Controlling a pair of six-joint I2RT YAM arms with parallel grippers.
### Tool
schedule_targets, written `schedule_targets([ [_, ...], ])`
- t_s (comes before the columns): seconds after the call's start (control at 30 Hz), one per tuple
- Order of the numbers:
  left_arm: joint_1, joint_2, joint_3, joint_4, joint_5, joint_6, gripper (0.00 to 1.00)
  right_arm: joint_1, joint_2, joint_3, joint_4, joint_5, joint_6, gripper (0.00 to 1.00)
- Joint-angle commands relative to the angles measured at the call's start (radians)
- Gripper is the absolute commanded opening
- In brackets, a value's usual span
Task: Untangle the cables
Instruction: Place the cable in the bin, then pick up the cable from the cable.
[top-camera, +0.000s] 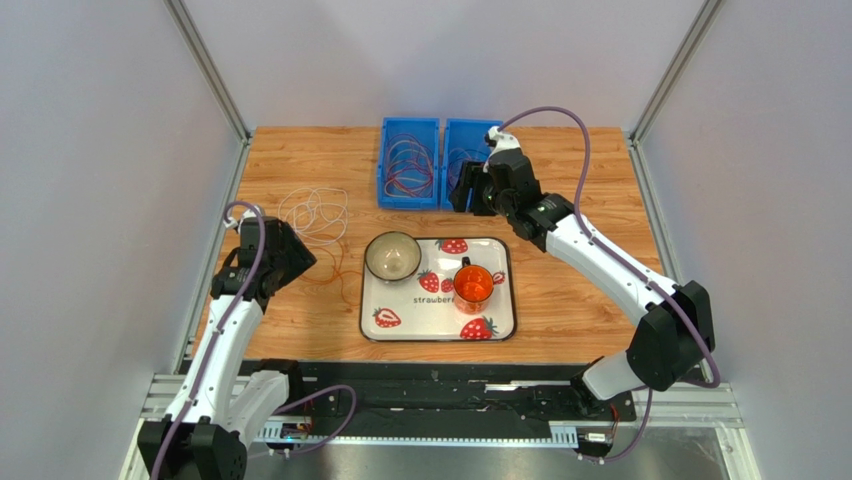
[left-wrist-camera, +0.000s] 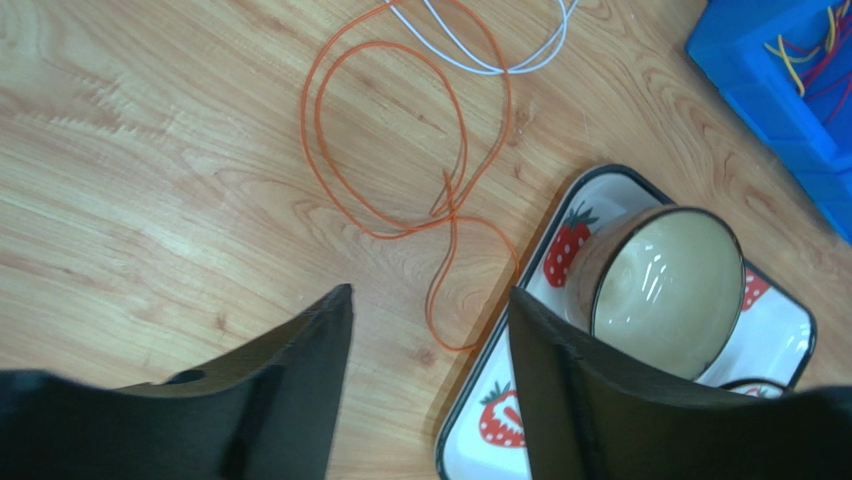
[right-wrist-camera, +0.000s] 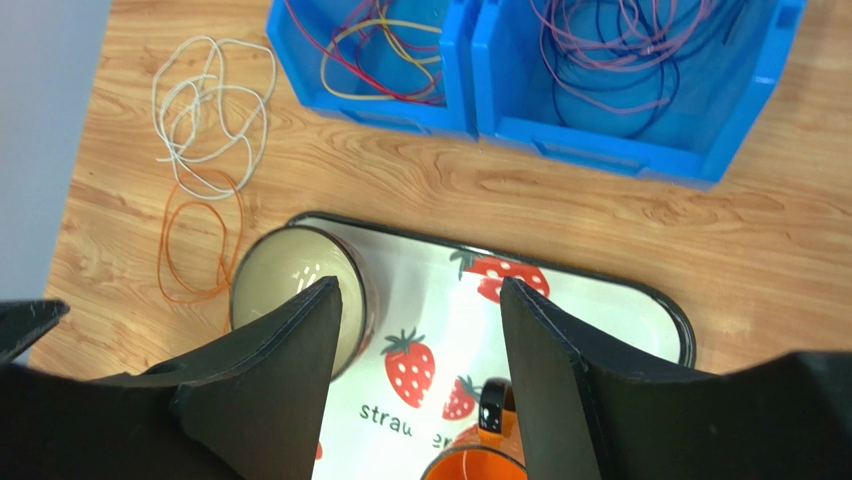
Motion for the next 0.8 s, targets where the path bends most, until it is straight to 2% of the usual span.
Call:
schedule_targets([
  [0.0, -0.003, 0.052, -0.037, 0.143, -0.03, -0.066, 0.73, 0.002, -0.064, -0.042, 0.003, 0.023, -0.023, 0.64],
  [0.13, -0.002, 0.127, -0.075, 0.209, -0.025, -0.101, 0.75, 0.001, -0.087, -0.072, -0.004, 0.015, -0.024, 0.63],
  [0.23, -0.002, 0.17, -0.102, 0.255, -0.021, -0.13, 0.71, 0.002, -0.104, -0.091, -0.006, 0.02, -0.027, 0.63],
  [0.53, 0.001, 0.207, -0.186, 0.361, -0.083, -0.202, 0.65, 0.002, -0.11, -0.112, -0.02, 0.021, -0.033, 0.63],
  [0.77, 0.017, 0.278, -0.217, 0.426, -0.077, -0.239, 0.61, 0.004, -0.101, -0.112, -0.027, 0.017, -0.033, 0.63],
])
